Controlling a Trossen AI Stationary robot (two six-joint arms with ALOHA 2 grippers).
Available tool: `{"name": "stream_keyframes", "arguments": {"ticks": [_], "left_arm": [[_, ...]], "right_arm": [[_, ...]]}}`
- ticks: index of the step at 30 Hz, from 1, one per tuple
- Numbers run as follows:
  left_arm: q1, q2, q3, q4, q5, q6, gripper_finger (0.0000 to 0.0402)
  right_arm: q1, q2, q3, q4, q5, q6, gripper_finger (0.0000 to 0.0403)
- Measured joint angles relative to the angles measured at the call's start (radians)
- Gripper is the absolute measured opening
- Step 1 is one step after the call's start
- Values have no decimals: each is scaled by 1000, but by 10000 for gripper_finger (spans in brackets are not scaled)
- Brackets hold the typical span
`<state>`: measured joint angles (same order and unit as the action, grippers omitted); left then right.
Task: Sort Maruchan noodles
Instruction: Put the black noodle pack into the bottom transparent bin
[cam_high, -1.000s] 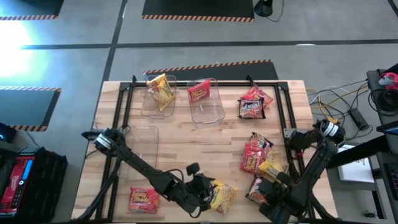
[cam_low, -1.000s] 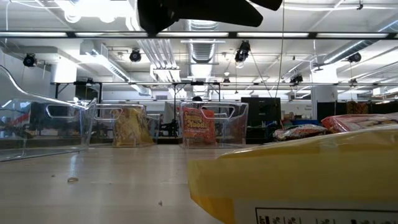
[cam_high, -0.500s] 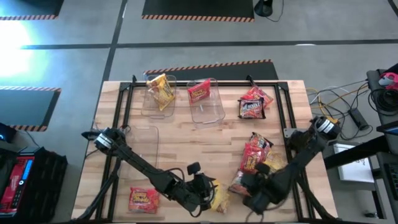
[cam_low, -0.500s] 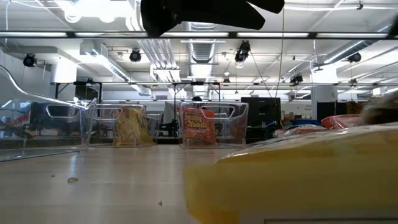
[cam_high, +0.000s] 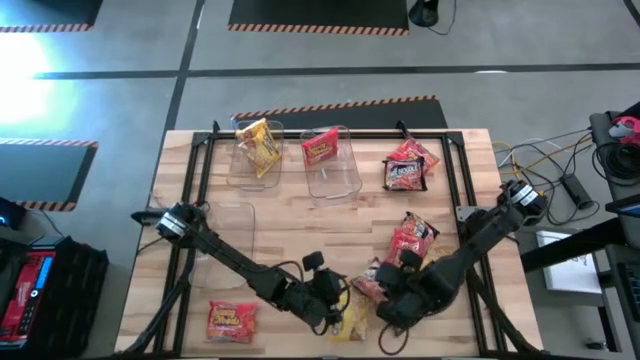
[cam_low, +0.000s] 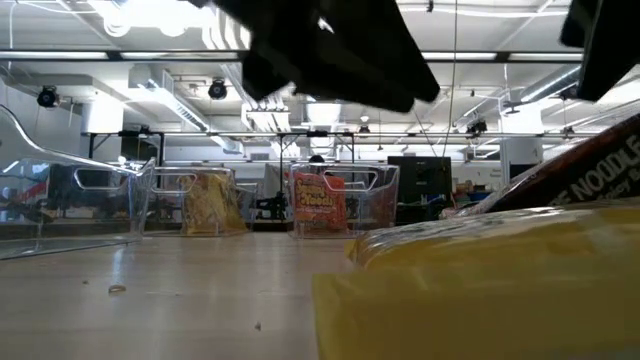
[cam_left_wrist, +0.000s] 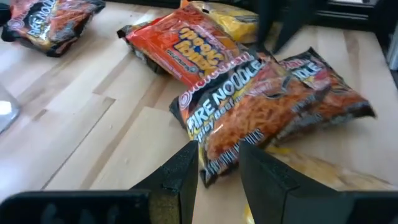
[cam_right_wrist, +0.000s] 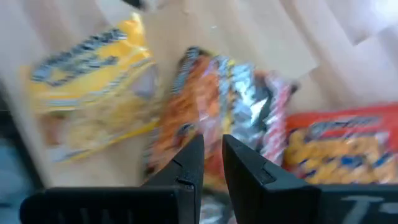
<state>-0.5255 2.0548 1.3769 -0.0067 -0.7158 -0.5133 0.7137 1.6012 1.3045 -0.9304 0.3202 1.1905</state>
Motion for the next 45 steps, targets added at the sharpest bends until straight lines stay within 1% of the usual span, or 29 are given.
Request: {"name": "stream_keyframes", "arguments": {"ticks": [2,5,8,10,13,16,21,24,28,31,33,36,41,45], "left_arm": [[18,13,-23,67,32,34,97],[44,39,-36,183,86,105,97],[66,61,-37,239,109,157,97],[80,75,-36,244,119,168,97],[101,99,-35,256,161,171,97],[115,118,-36,264,183,170,97],[121,134,-36,270,192,193,96],[122,144,-36,271,227,188,92],[122,165,-36,298,249,176,85],[122,182,-36,330,297,171,81],[123,192,-36,342,311,165,78],[125,203,-35,349,315,164,75],[133,218,-35,356,332,164,71],[138,224,-35,360,342,159,70]], "right_arm": [[40,-4,0,17,10,116,48],[103,0,0,38,43,336,48],[153,5,0,47,48,533,48],[181,5,-1,57,50,613,50],[214,5,-1,54,84,704,62],[218,5,-1,52,100,740,84],[215,10,-8,25,101,789,127],[213,10,-33,15,103,876,149],[222,10,-75,22,127,997,168],[223,10,-97,30,132,1029,176],[222,10,-110,38,163,1045,179],[222,10,-130,51,211,1062,181],[222,9,-170,78,215,1067,181],[222,6,-209,120,253,1084,180]]}}
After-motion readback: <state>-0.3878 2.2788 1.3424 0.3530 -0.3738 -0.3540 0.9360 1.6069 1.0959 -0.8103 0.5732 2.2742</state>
